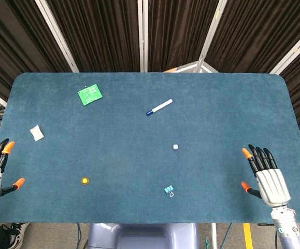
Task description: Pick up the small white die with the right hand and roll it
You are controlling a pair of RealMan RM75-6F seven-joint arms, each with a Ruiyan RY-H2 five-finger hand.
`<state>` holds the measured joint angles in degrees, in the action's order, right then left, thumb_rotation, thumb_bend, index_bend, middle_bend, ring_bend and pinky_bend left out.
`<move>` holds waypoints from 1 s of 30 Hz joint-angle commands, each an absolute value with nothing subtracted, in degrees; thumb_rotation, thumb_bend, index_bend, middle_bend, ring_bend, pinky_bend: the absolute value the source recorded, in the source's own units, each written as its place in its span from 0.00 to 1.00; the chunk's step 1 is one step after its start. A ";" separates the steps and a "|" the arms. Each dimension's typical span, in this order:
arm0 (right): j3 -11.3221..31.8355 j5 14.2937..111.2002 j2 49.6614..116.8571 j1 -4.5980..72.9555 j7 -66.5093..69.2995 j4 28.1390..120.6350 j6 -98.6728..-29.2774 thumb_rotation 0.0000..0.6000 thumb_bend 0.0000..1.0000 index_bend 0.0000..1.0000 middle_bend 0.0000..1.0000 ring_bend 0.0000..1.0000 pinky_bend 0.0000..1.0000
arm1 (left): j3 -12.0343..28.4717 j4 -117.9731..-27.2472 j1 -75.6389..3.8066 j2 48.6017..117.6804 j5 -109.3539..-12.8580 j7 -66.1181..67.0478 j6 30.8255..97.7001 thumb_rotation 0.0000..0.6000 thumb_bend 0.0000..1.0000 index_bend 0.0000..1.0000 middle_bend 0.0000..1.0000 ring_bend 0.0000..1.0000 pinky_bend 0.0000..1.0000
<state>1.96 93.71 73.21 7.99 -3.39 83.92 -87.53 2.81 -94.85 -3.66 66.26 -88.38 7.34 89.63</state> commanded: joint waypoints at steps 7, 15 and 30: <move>2.06 93.44 72.81 7.92 -2.90 84.14 -87.49 1.00 0.09 0.00 0.00 0.00 0.00 | 2.77 -94.78 -3.77 66.31 -88.17 7.58 89.25 1.00 0.00 0.00 0.00 0.00 0.00; 2.36 93.71 72.66 8.71 -2.94 85.44 -86.75 1.00 0.09 0.00 0.00 0.00 0.00 | 3.15 -94.66 -3.90 66.09 -87.47 6.74 88.99 1.00 0.00 0.00 0.00 0.00 0.00; 11.80 79.18 77.33 22.92 -12.33 94.50 -66.47 1.00 0.16 0.33 0.05 0.00 0.00 | 3.83 -94.00 -4.39 66.09 -86.28 5.82 88.25 1.00 0.00 0.00 0.00 0.00 0.00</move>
<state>9.29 83.54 74.99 19.39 -9.11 93.21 -70.86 3.82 -94.05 -4.37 66.09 -86.33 5.87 88.31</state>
